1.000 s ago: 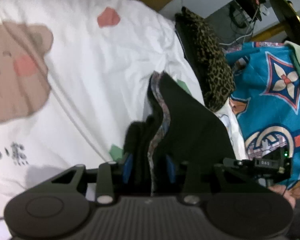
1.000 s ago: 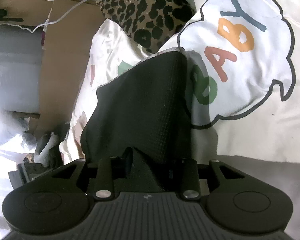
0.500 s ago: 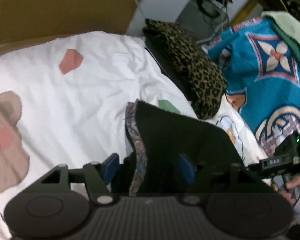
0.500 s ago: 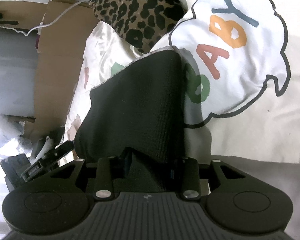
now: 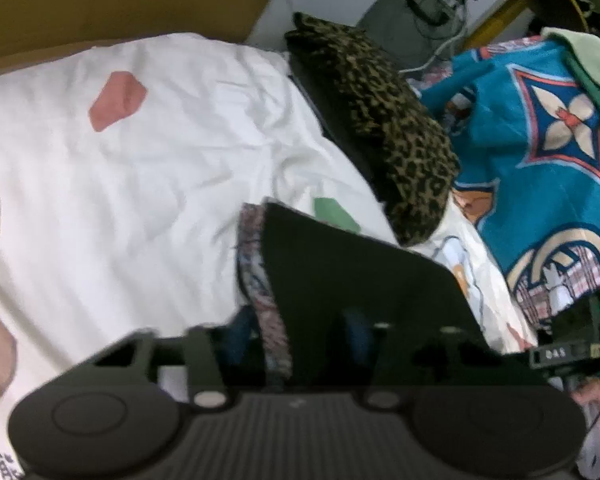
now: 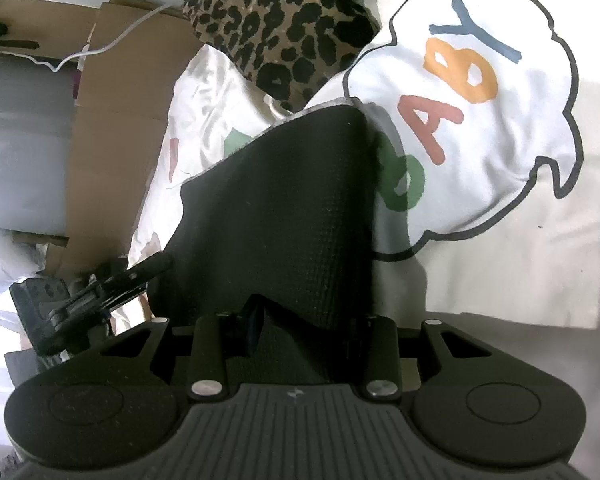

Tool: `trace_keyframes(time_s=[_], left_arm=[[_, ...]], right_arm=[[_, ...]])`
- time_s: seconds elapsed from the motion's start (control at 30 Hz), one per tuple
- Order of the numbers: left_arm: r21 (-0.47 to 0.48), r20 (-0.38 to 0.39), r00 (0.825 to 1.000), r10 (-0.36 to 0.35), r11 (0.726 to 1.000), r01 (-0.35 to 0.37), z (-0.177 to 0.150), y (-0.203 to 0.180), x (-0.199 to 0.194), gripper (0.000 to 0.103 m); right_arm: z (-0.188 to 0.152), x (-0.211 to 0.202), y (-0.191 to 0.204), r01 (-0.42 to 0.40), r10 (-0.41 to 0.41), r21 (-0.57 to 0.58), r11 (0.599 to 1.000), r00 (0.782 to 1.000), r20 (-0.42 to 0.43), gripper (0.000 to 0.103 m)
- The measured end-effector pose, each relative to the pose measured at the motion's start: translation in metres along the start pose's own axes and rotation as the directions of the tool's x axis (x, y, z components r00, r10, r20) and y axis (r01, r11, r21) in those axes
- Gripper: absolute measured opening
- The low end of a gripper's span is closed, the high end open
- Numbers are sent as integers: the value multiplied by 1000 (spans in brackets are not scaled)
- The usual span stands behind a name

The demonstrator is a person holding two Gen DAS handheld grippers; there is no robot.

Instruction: Fold clothes

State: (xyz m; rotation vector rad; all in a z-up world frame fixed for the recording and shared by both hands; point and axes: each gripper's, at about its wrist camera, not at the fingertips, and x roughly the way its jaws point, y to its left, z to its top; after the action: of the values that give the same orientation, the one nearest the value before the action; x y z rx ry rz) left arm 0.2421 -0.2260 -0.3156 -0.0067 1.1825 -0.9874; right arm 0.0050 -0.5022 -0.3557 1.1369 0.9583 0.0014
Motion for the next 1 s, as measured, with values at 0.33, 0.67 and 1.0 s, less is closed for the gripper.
trace_keyframes(time_s=[0.33, 0.67, 1.0], left_arm=[[-22, 47, 998, -34, 999, 35, 0, 11, -14, 6], [-86, 65, 997, -42, 995, 47, -7, 27, -23, 7], [-194, 13, 999, -38, 980, 40, -18, 42, -29, 68]], right_arm=[[0, -1, 2, -4, 4, -3, 1000, 1000, 5, 37], [1, 0, 4, -10, 10, -7, 1000, 1000, 13, 44], [1, 3, -2, -15, 15, 5, 1000, 1000, 6, 44]])
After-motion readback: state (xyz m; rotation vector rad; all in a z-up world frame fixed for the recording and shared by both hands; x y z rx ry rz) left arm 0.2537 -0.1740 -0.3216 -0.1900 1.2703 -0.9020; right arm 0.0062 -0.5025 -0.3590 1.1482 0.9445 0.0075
